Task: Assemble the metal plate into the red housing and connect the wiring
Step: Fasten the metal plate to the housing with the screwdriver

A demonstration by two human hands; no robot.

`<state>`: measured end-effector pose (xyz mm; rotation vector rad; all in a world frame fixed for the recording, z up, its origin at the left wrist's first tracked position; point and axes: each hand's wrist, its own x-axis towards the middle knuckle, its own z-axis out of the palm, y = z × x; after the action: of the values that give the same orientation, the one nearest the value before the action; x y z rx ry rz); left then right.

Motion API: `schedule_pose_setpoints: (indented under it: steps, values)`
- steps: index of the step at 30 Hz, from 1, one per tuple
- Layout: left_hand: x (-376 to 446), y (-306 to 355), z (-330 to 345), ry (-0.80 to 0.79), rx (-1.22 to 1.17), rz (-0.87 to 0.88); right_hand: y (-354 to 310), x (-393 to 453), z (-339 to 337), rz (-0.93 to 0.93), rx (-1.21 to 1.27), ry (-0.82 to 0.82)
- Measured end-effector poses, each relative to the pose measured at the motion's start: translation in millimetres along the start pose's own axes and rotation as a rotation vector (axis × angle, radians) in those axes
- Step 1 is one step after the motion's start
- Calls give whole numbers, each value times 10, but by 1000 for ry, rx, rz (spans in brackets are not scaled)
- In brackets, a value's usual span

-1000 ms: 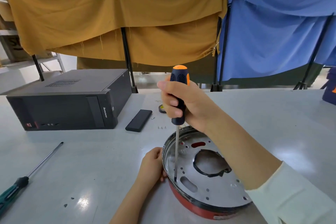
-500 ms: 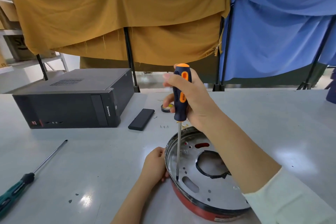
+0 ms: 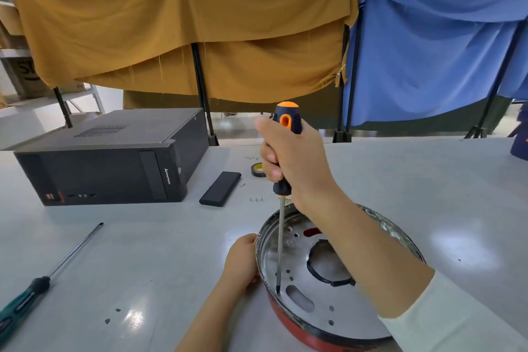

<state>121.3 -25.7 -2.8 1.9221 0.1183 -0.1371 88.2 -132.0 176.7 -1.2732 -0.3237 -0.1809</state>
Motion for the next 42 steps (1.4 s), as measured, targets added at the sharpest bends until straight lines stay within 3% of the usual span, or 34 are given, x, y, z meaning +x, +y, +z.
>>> schedule_pose_setpoints:
  steps: [3,5,7,11,15,18,23,26,29,32,36,38,42]
  values:
    - [19,-28,12,28,-27,-13,74,-64,90,-170,-154,278]
    - [36,-49,17,54,-22,-19,80,-78,70,-226,-204,248]
    - [32,-54,17,72,-13,-21,27,-67,5,-177,-154,35]
    - [31,-42,21,67,-7,-23,-50,74,-213,94,188,-449]
    - [41,-38,34,82,29,-20,-83,131,-268,193,348,-686]
    - [31,-38,40,110,71,-3,-39,119,-176,135,259,-536]
    - [-13,-32,59,153,41,10,67,40,-40,-106,39,73]
    - [2,-36,66,166,41,3,95,7,-25,-198,-103,239]
    - [7,-29,49,125,40,-8,63,31,-104,-164,-165,18]
    - [4,-21,31,86,6,-8,-24,124,-266,14,41,-344]
    - [-4,-26,31,62,-27,-2,-96,144,-346,227,245,-677]
    - [-5,-28,28,68,-24,-7,-93,118,-287,225,214,-688]
    - [12,-32,46,112,105,41,-30,0,-140,123,104,-384]
